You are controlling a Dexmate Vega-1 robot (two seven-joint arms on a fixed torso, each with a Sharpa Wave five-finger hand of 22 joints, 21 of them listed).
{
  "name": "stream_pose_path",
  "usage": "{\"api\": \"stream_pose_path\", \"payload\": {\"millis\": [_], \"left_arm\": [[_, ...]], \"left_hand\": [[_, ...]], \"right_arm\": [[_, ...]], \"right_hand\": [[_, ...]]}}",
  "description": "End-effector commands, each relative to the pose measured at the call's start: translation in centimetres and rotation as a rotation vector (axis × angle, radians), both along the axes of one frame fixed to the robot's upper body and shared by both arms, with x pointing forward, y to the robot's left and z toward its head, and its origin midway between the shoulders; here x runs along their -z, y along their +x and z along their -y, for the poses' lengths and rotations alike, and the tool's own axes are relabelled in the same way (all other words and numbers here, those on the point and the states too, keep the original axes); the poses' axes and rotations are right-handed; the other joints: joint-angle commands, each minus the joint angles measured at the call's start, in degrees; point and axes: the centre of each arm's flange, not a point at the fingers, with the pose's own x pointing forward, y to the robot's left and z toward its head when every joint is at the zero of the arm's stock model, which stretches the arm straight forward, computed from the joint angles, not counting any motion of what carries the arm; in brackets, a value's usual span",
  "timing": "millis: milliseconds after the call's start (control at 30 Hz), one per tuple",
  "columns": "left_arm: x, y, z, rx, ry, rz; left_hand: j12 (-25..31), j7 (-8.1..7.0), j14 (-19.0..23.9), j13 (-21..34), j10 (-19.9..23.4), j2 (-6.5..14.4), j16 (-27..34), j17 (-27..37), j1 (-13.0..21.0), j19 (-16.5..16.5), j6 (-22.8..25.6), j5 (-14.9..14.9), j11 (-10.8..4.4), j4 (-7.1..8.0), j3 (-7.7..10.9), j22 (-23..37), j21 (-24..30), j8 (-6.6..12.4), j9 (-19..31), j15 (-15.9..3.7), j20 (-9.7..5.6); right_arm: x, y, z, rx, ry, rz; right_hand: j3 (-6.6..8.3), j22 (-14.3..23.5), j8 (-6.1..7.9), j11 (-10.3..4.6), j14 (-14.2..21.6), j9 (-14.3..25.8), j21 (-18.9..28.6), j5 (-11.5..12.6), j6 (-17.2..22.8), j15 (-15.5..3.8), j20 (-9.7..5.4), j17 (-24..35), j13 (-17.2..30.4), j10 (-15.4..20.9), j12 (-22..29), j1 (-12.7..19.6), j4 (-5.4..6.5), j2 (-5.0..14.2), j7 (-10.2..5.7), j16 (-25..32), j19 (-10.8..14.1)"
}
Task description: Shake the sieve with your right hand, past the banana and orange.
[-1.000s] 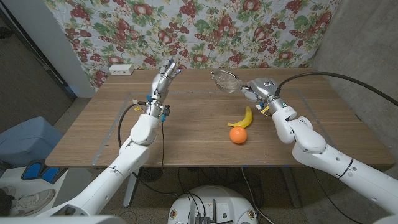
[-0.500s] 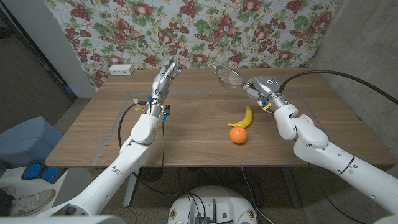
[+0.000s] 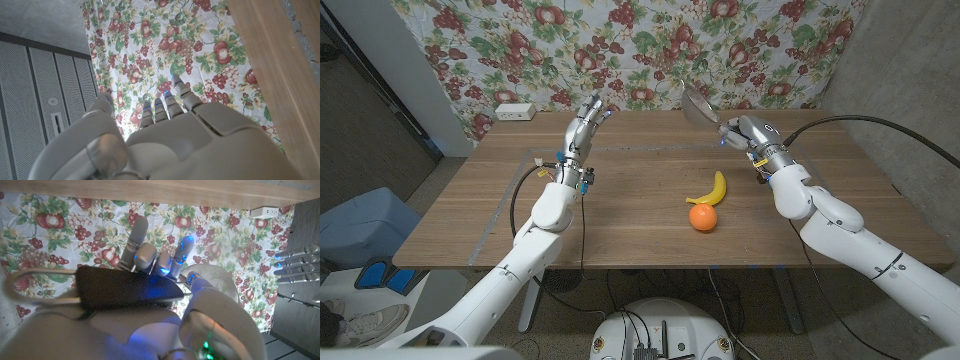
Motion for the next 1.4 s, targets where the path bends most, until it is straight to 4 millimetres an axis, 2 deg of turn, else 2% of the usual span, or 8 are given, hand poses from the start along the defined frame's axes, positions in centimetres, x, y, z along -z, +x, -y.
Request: {"api": "stream_pose_path", "payload": {"millis": [33,733,1400], "left_arm": [[-0.2,0.3,-0.3,0.005,-0.004,0.002],[-0.4,0.7,-0.1,0.013,0.000,0.001],[-0.2,0.2,-0.2,0.013,0.006,0.006]], "left_hand": [[0.1,0.14,-0.4,-0.1,-0.4,-0.1,0.1,0.0,-0.5,0.2,0.2,-0.1,-0.12,-0.10,0.45,0.0,-0.2,0.04,0.0,-1.54,0.19],[0.1,0.15,-0.5,-0.1,-0.5,0.0,0.1,0.0,-1.0,0.2,0.1,-0.1,-0.20,-0.34,0.94,0.0,-0.2,-0.02,0.0,-1.51,0.18],[0.1,0.12,-0.5,-0.1,-0.5,-0.1,0.2,-0.1,-1.4,0.3,0.2,-0.1,-0.17,-0.63,1.33,0.0,-0.3,-0.01,0.0,-1.47,0.15]], "right_arm": [[-0.7,-0.1,0.8,-0.076,0.125,-0.004],[-0.6,0.2,0.7,-0.048,0.100,-0.002],[0.6,-0.2,-1.1,0.181,-0.159,0.070]], "right_hand": [[0.68,0.0,0.49,-1.53,0.4,0.1,0.4,-0.2,-0.2,-4.76,-2.49,0.2,0.1,-1.4,0.4,0.1,-0.04,0.83,0.27,0.3,0.2],[1.29,-0.5,1.41,-1.61,0.7,-0.2,1.8,-0.5,-0.5,-4.73,-2.58,0.2,0.1,-1.4,0.8,-0.2,-0.26,0.75,0.49,0.3,-0.1],[1.69,-1.3,2.19,-1.75,0.8,-0.6,2.8,-0.7,-0.6,-4.71,-2.76,0.2,0.1,-1.3,0.9,-0.6,-0.42,0.59,0.20,0.3,-0.4]]}}
